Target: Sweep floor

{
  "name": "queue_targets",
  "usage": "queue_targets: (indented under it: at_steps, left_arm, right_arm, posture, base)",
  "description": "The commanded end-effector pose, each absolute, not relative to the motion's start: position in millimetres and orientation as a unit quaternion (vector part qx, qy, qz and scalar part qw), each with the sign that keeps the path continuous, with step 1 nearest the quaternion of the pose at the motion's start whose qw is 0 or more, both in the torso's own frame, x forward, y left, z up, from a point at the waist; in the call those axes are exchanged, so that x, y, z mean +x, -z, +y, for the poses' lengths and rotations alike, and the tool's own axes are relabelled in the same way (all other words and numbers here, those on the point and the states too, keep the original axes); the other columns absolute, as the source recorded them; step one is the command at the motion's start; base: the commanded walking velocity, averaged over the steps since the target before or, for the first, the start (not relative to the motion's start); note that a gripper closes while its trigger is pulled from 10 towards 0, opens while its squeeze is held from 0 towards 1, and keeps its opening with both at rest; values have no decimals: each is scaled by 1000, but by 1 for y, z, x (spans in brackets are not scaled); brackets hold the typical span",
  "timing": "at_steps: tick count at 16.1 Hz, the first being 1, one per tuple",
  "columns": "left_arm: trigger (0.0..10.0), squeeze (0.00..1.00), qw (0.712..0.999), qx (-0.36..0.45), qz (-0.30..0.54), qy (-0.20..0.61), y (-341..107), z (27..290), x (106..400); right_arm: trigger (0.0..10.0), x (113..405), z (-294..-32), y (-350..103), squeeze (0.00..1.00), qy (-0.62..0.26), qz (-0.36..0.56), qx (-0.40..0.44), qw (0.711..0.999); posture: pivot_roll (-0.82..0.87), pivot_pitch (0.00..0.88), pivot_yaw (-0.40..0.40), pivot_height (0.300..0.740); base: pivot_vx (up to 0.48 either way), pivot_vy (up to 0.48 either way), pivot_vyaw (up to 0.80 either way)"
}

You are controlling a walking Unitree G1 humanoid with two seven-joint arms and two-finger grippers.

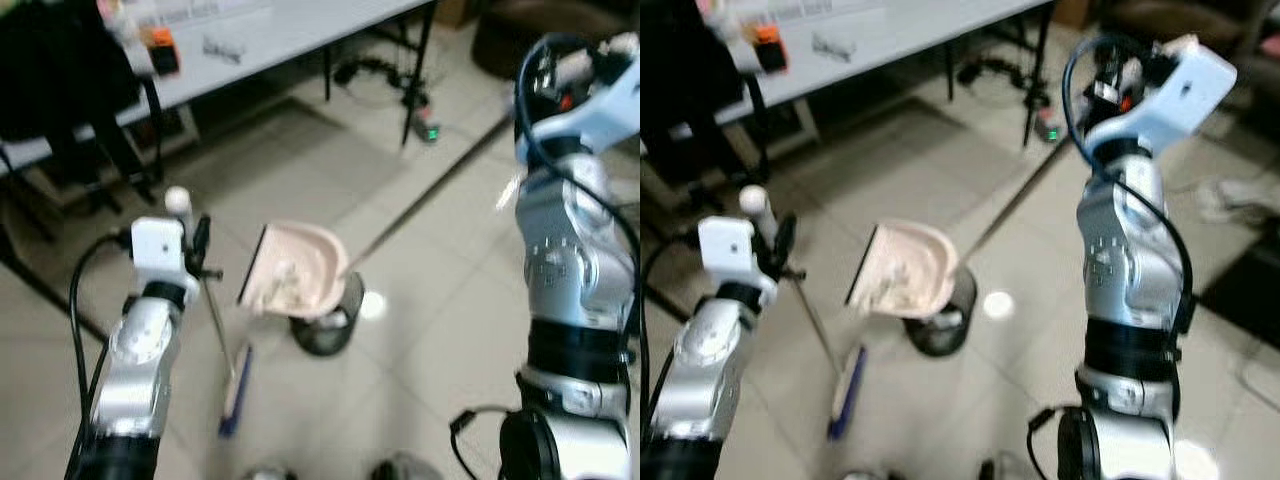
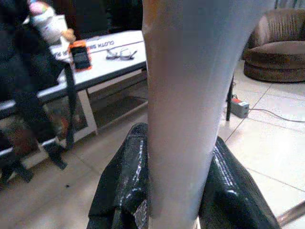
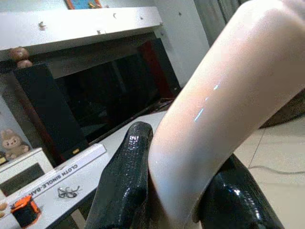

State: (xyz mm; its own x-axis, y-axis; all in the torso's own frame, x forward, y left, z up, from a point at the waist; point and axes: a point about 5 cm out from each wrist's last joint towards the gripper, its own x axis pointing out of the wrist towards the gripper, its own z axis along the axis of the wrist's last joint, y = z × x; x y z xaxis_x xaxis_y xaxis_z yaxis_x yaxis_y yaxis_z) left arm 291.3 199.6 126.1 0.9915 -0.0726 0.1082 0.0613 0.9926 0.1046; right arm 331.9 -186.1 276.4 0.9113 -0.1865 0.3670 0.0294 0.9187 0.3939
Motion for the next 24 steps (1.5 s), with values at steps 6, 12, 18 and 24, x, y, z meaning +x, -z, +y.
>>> queue_targets:
  at_steps: [6, 12, 18, 24]
  left_arm:
    - [10000, 0, 996, 37, -64, 58, -130, 192, 293]
    - [10000, 0, 996, 31, -57, 61, -126, 189, 292]
    - [10000, 0, 996, 29, -55, 64, -124, 187, 293]
    - [10000, 0, 996, 31, -60, 59, -126, 188, 292]
  right_arm:
    - [10000, 320, -208, -286, 0, 101, -248, 203, 942]
    - [10000, 317, -211, -288, 0, 101, -272, 160, 944]
    - [10000, 325, -187, -287, 0, 37, -332, 22, 942]
    - [10000, 332, -150, -255, 0, -23, -358, -48, 932]
  posture:
    - [-16, 78, 73, 740]
    - [-19, 86, 69, 740]
    - [-17, 91, 66, 740]
    - [-4, 96, 65, 740]
  base:
    - [204, 0, 0]
    - [0, 0, 0]
    - [0, 0, 0]
    - [0, 0, 0]
